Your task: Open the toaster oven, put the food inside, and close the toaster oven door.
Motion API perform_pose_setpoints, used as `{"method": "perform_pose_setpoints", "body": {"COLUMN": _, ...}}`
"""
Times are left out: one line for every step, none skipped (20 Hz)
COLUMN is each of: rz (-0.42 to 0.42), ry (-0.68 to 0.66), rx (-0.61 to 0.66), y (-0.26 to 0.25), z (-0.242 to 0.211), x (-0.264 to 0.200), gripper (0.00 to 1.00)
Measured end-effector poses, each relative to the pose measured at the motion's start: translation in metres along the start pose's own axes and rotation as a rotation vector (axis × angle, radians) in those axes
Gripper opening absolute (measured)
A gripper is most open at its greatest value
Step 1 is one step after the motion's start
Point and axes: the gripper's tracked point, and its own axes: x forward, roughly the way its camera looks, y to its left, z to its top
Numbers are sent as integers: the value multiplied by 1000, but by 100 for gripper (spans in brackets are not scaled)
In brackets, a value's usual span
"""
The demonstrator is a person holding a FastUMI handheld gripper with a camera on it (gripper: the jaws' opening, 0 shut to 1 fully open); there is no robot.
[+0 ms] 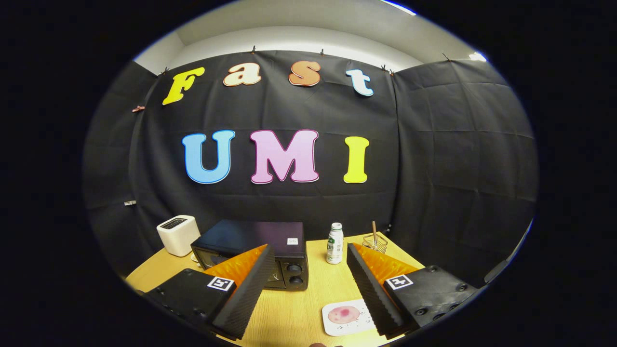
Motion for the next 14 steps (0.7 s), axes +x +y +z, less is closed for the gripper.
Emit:
{"method": "perform_pose_setpoints", "body": {"rz": 8, "ry": 9, "rx": -5, "y": 4, "z": -4, "x": 1, "gripper": 98}}
{"method": "perform_pose_setpoints", "body": {"rz": 17, "ry": 19, "rx": -11, "y": 9, "z": -8, "x": 2, "gripper": 98}}
{"method": "perform_pose_setpoints", "body": {"rz": 28, "ry": 26, "rx": -18, "y": 15, "z": -11, "x": 4, "gripper": 98}}
{"method": "perform_pose_setpoints", "body": {"rz": 37, "ry": 30, "rx": -27, "y": 21, "z": -13, "x": 7, "gripper": 98}}
{"method": "perform_pose_setpoints", "body": {"rz": 46, "ry": 33, "rx": -36, "y": 28, "z": -14, "x": 9, "gripper": 98}}
{"method": "perform_pose_setpoints", "body": {"rz": 57, "ry": 36, "rx": -41, "y": 34, "z": -15, "x": 12, "gripper": 98}}
{"method": "perform_pose_setpoints", "body": {"rz": 66, "ry": 41, "rx": -42, "y": 42, "z": -17, "x": 16, "gripper": 98}}
{"method": "perform_pose_setpoints", "body": {"rz": 74, "ry": 44, "rx": -41, "y": 49, "z": -19, "x": 20, "gripper": 98}}
{"method": "perform_pose_setpoints", "body": {"rz": 81, "ry": 47, "rx": -40, "y": 56, "z": -19, "x": 24, "gripper": 98}}
{"method": "perform_pose_setpoints", "body": {"rz": 87, "ry": 50, "rx": -40, "y": 62, "z": -19, "x": 27, "gripper": 98}}
{"method": "perform_pose_setpoints", "body": {"rz": 95, "ry": 53, "rx": -41, "y": 69, "z": -20, "x": 31, "gripper": 98}}
{"method": "perform_pose_setpoints", "body": {"rz": 104, "ry": 55, "rx": -42, "y": 76, "z": -21, "x": 35, "gripper": 98}}
{"method": "perform_pose_setpoints", "body": {"rz": 113, "ry": 54, "rx": -46, "y": 84, "z": -23, "x": 41, "gripper": 98}}
{"method": "perform_pose_setpoints", "body": {"rz": 120, "ry": 56, "rx": -54, "y": 91, "z": -25, "x": 47, "gripper": 98}}
